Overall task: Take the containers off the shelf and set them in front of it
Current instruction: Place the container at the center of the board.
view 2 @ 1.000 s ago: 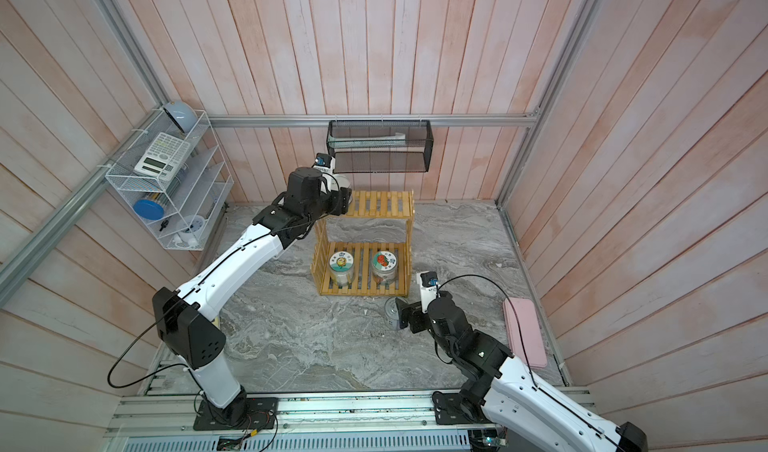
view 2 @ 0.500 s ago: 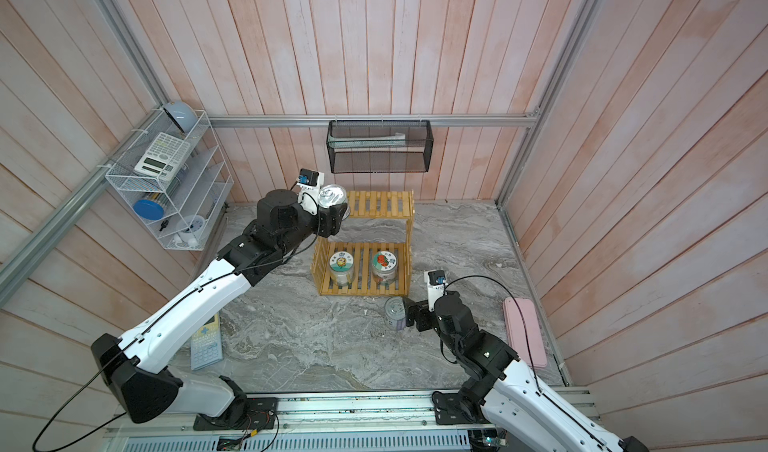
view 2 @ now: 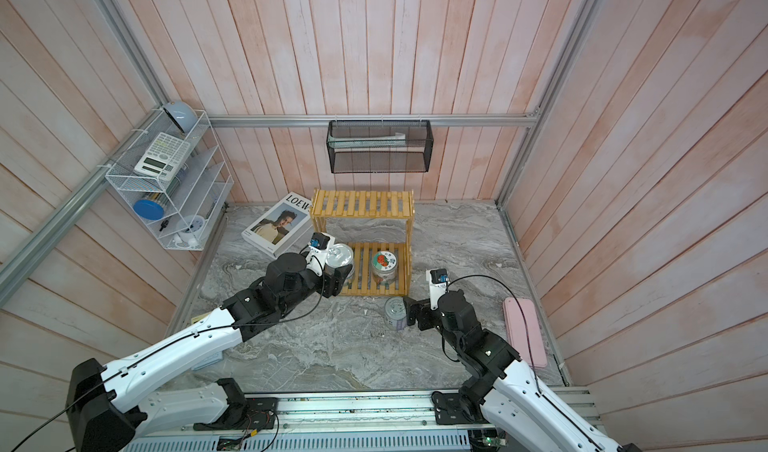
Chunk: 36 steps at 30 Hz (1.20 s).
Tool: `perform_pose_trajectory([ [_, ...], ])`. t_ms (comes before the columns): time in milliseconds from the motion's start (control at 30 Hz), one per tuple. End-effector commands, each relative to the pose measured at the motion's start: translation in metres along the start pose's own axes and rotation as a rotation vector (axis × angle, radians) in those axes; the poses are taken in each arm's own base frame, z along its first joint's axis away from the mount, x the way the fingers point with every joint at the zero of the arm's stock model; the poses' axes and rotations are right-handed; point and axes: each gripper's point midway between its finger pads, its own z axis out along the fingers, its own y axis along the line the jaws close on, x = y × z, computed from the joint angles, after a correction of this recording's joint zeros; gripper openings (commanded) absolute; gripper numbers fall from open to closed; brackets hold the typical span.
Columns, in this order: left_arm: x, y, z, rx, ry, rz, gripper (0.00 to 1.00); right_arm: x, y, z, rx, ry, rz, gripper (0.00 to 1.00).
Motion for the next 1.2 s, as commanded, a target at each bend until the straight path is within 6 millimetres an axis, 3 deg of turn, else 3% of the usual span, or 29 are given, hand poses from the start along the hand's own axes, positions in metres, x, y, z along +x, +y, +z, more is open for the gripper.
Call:
perform_pose_trajectory([
  [0,0.002,-0.003,-0.003,-0.006,-0.070,-0.019,0.72,-0.003,0.001,-0.004,-0.010,0.001,0.017,0.98],
  [267,0.061,-0.012,0.003,0.008,-0.035,-0.004,0.72,0.002,-0.001,-0.005,-0.009,0.007,0.033,0.98],
  [567,0.109,-0.012,0.004,0.008,-0.007,-0.024,0.72,0.007,-0.001,-0.003,-0.009,0.018,0.040,0.98],
  [900,0.138,-0.006,0.012,-0.014,-0.005,-0.023,0.72,0.012,0.001,0.002,-0.025,0.029,0.060,0.98],
  [1167,0.147,-0.002,0.018,-0.037,-0.007,-0.048,0.71,0.012,0.003,0.001,-0.037,0.026,0.067,0.98],
])
